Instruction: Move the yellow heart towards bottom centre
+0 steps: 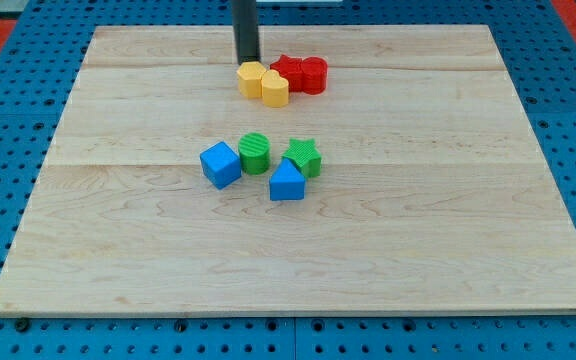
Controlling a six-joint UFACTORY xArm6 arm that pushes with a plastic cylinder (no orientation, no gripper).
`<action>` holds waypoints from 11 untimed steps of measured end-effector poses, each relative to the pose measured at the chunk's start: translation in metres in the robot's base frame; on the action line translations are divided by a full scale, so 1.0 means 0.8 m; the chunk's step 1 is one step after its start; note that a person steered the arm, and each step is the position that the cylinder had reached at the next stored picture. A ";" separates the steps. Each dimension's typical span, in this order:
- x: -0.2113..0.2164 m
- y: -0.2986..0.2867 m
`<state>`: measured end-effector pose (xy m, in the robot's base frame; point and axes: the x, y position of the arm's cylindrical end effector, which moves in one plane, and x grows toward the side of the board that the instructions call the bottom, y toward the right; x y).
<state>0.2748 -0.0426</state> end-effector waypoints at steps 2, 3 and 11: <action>0.013 -0.052; 0.054 -0.020; 0.093 0.172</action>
